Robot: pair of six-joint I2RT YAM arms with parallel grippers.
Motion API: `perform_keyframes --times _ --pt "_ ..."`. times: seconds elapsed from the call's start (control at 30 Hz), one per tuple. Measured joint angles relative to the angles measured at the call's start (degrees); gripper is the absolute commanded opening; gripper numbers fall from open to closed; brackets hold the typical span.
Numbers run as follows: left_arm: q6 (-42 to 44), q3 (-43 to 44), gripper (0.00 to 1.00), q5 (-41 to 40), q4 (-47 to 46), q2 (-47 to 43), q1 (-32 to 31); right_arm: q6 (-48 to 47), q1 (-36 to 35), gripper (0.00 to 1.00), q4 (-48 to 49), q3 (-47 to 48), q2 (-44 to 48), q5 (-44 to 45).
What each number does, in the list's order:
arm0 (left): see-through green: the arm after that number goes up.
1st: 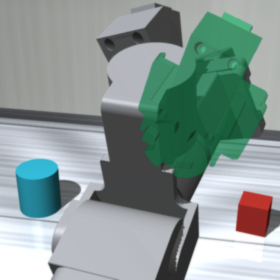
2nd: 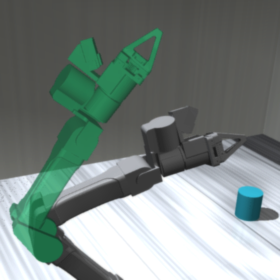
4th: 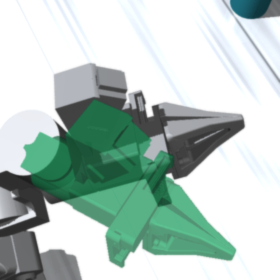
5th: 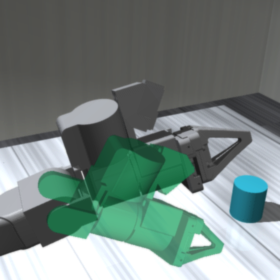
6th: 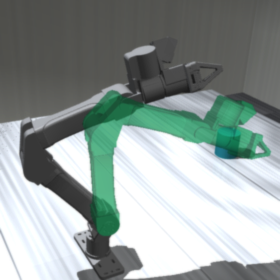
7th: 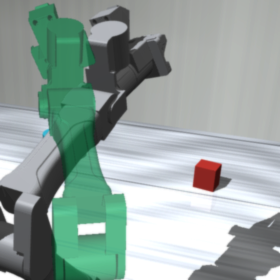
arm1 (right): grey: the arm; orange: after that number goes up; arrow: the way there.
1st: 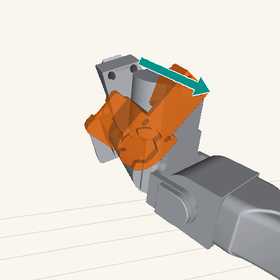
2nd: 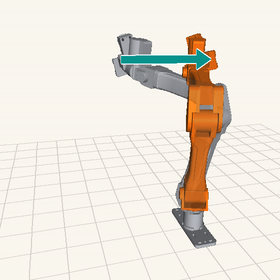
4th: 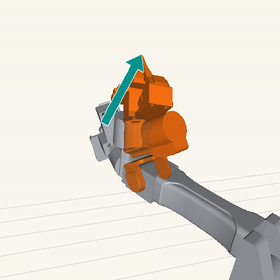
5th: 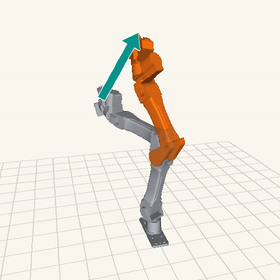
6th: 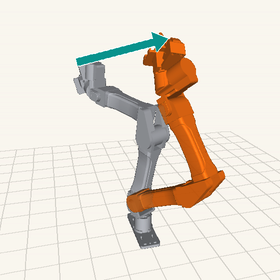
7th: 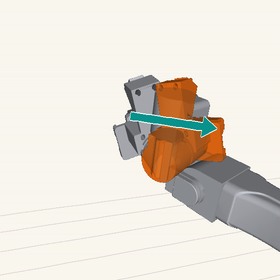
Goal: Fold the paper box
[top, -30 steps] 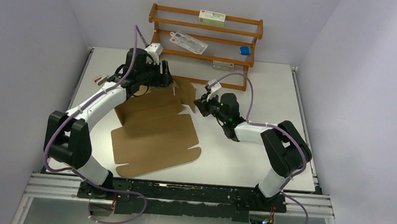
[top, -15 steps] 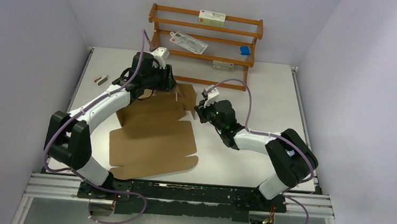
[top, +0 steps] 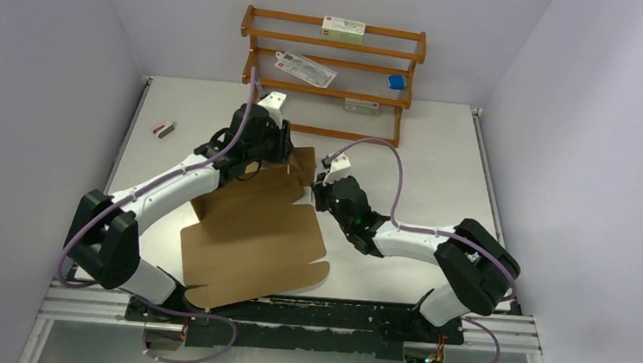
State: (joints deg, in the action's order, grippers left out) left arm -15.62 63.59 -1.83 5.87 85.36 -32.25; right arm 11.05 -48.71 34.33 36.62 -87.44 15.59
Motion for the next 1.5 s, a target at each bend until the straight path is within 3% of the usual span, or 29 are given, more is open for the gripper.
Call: perform_keyframes --times 0.2,0.4,0.5,0.7,1.07,1.23,1.5 --pt "-0.2 -1.2 0.67 -2.7 2.3 -4.2 -1.3 0.5 -0.2 0.20 -0.2 -1.1 1.3 0.3" --pt "-0.2 -0.7 0.74 -3.6 5.4 -9.4 -1.3 -2.7 1.0 0.53 -3.8 -1.7 7.8 -4.2" --pt "-0.2 0.0 0.78 -4.3 7.1 -10.3 -1.2 -4.8 3.6 0.63 -6.5 -1.7 11.5 -9.5" --pt "-0.3 0.7 0.82 -4.3 12.0 -10.4 2.4 -6.5 16.9 0.79 -10.0 0.0 14.2 -23.2" --pt "1.2 7.6 0.84 -1.3 21.1 -5.4 7.3 -9.0 28.1 0.81 -10.1 11.5 -0.3 -36.9" --pt "1.9 8.0 0.82 -0.2 23.4 -3.1 7.5 -11.8 29.0 0.82 -10.0 18.7 -11.4 -41.9" --pt "2.4 8.0 0.78 2.1 23.3 -2.0 7.5 -14.1 27.6 0.83 -8.5 19.9 -19.0 -53.9"
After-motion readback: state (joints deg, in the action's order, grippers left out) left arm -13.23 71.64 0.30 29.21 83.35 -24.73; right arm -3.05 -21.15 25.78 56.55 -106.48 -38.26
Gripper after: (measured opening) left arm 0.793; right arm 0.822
